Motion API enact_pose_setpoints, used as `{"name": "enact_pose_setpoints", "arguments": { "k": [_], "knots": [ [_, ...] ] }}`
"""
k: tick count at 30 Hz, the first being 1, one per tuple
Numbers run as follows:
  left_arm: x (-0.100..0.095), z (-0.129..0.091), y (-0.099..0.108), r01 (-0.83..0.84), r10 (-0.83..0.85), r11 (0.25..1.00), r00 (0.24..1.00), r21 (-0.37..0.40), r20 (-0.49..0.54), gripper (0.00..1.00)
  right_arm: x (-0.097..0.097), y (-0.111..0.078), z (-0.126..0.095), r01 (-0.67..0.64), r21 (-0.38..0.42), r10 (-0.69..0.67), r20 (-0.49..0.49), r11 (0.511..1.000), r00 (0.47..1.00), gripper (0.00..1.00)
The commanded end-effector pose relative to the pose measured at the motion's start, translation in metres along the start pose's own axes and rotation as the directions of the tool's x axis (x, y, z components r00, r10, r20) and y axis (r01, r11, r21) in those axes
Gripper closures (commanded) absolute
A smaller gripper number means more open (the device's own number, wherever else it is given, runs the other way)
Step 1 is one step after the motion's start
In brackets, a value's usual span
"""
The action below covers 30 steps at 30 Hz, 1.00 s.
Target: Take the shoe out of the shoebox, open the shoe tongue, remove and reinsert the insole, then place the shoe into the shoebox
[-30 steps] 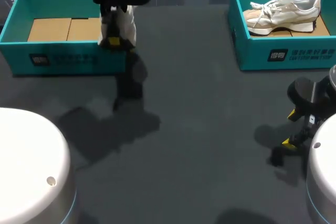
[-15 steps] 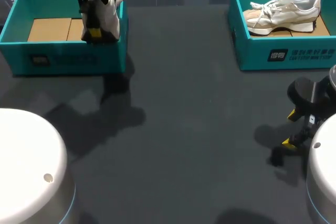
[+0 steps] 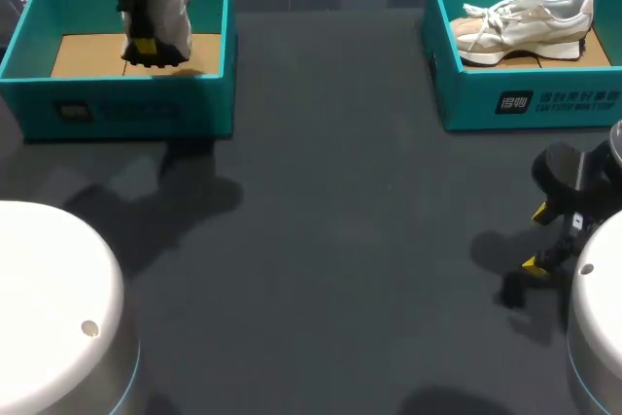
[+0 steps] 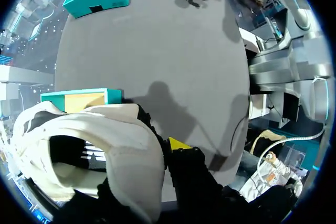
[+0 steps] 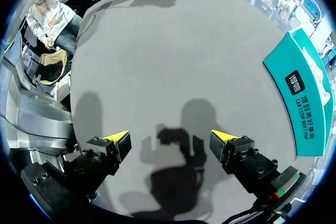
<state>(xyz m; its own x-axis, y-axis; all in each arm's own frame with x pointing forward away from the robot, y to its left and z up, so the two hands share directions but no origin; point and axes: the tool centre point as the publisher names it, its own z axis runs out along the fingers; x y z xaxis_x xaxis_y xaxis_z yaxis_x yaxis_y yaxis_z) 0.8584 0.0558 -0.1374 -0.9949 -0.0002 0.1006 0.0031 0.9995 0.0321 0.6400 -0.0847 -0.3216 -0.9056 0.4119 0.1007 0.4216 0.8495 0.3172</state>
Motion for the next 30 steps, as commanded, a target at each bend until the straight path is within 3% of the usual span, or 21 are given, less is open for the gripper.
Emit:
{"name": "enact_pose_setpoints", "arguments": {
  "k": [1,10,14,25,27,30],
  "knots": [
    [-0.035,-0.002,0.04,-0.001,0.002,1.0,1.0,0.029,-0.024,1.0,0.001,-0.001,0.0,0.001,0.0,-0.001,0.002,1.0,1.0,0.0],
    [-0.093,0.004,0.123,0.008,-0.008,1.0,1.0,0.014,-0.021,1.0,0.001,-0.001,0.0,0.001,0.0,-0.001,0.002,1.0,1.0,0.0],
    [-0.104,0.013,0.154,-0.007,0.007,1.0,1.0,-0.002,-0.03,1.0,0.001,-0.001,0.0,0.001,0.0,-0.001,0.002,1.0,1.0,0.0],
    [-0.128,0.031,0.197,-0.206,0.206,0.978,0.978,-0.018,-0.018,1.0,0.001,-0.001,0.0,0.001,0.0,-0.001,0.002,1.0,1.0,0.0],
    [-0.131,0.033,0.204,-0.288,0.288,0.958,0.958,-0.014,-0.011,1.0,0.001,-0.001,0.0,0.001,0.0,-0.001,0.002,1.0,1.0,0.0],
    [-0.133,0.034,0.217,-0.497,0.497,0.868,0.867,-0.004,-0.036,1.0,0.001,-0.001,0.0,0.001,0.0,-0.001,0.002,1.0,1.0,0.0]
  ]
}}
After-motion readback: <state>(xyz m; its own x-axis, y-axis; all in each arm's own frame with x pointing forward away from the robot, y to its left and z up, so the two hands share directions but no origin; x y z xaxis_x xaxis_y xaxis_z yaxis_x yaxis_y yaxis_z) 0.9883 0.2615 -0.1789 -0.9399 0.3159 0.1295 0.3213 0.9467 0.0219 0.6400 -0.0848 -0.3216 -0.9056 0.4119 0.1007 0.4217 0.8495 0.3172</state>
